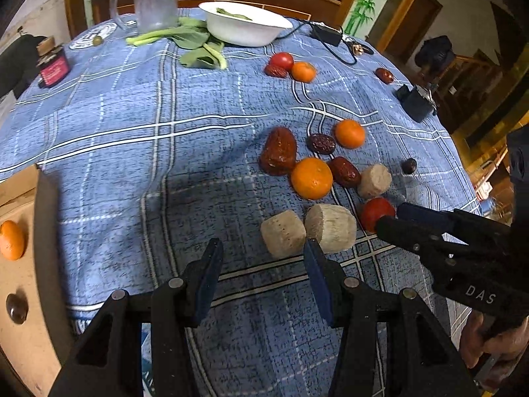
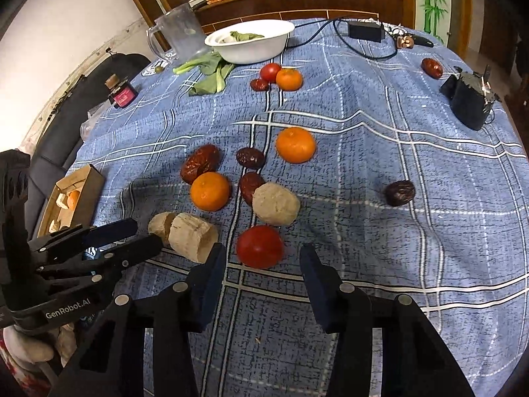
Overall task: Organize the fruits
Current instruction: 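Move both tools back over the table toward the remaining items, then grasp a round beige piece with the left tool while the right tool grasps a red tomato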
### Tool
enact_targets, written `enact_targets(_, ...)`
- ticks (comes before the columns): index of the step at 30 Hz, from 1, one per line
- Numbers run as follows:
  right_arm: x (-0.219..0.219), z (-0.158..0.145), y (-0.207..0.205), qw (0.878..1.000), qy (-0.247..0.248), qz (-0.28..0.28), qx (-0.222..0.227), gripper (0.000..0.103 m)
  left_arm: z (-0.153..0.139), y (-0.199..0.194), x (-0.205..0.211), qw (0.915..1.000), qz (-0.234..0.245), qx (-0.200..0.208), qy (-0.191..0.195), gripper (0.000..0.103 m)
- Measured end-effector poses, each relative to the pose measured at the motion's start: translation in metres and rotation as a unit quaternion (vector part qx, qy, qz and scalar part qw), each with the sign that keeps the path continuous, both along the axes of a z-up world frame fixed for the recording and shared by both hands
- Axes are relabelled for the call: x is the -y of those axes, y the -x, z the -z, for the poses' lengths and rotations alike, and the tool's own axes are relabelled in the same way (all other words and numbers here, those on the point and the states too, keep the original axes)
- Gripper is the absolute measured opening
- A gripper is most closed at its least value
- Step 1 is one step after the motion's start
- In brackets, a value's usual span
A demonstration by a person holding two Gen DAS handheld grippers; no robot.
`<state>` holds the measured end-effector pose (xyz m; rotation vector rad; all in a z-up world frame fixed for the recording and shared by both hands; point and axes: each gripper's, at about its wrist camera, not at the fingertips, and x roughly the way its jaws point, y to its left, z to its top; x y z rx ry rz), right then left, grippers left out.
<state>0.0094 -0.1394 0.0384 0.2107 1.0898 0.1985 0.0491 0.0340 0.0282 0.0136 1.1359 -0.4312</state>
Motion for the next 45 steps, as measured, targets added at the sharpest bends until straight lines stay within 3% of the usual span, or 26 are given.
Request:
enact_targets(5,-0.002,0.007,-0.005,1.0,0.0,0.005,-0.003,0.05,0.004,-0.005,0.008,0.9997,0.022,-0.001,0.014,0.044)
enact_targets(9,-0.003,0.011,-0.007,1.0,0.005,0.011,-0.002,0.042,0.005,-0.005,0.016,0.999,0.039,-0.001,0.024,0.028)
enact_targets(11,-0.004,0.011,-0.008,1.0,-0.001,0.007,-0.003,0.035,0.004,-0.003,0.019,0.9991,0.04,0.006,0.016,0.028)
enact_targets(18,0.001,0.009,-0.002,1.0,-0.01,0.019,-0.003,0.035,0.0,0.003,0.013,0.9994,0.031,0.01,0.015,0.028)
enact_targets(26,-0.006,-0.016,0.015,0.999,-0.034,0.013,0.01,0.035,-0.034,0.028,-0.013,0.9989,0.002,0.036,0.029,0.028)
enact_targets(34,-0.096,-0.052,0.016,0.994,-0.072,-0.084,0.027,0.035,-0.065,0.057,-0.112,0.9943,-0.09,0.044,0.036,0.028)
enact_targets(40,-0.198,-0.065,0.018,0.979,-0.096,-0.179,0.018,0.036,-0.058,0.069,-0.207,0.9839,-0.176,0.031,0.013,0.029)
enact_targets(45,-0.269,-0.052,0.02,0.97,-0.092,-0.226,0.0,0.036,-0.048,0.07,-0.256,0.9785,-0.204,0.025,-0.022,0.029)
